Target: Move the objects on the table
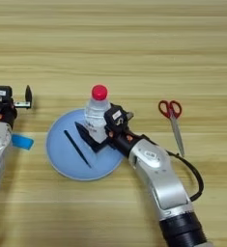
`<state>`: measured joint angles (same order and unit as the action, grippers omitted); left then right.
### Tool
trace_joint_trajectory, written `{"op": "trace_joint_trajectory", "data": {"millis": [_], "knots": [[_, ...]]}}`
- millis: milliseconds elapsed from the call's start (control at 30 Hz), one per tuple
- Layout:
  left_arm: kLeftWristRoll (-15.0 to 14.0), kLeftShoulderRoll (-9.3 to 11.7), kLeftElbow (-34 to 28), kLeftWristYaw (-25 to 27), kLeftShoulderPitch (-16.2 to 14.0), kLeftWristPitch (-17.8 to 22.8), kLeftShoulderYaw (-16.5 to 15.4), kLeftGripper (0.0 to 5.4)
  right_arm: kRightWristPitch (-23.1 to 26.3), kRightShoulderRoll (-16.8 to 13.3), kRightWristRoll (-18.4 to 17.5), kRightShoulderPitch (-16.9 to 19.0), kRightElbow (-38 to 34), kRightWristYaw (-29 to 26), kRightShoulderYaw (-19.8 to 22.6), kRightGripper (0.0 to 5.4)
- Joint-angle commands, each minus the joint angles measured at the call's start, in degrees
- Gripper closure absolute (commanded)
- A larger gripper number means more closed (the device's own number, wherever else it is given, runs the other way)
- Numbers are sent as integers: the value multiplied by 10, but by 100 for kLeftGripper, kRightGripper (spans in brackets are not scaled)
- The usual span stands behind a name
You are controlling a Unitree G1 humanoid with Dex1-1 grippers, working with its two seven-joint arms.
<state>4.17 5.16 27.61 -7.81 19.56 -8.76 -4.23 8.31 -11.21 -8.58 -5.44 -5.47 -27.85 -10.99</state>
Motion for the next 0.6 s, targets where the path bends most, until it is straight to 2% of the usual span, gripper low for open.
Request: {"op": "trace_joint_trajectory", "data": {"millis": [33,600], "knots": [[1,-1,-4,-2,5,3,0,0,10,-3,-6,0,-30,2,8,3],[1,1,-5,-2,3,3,0,0,40,-10,-29,1,-123,9,28,3]]}}
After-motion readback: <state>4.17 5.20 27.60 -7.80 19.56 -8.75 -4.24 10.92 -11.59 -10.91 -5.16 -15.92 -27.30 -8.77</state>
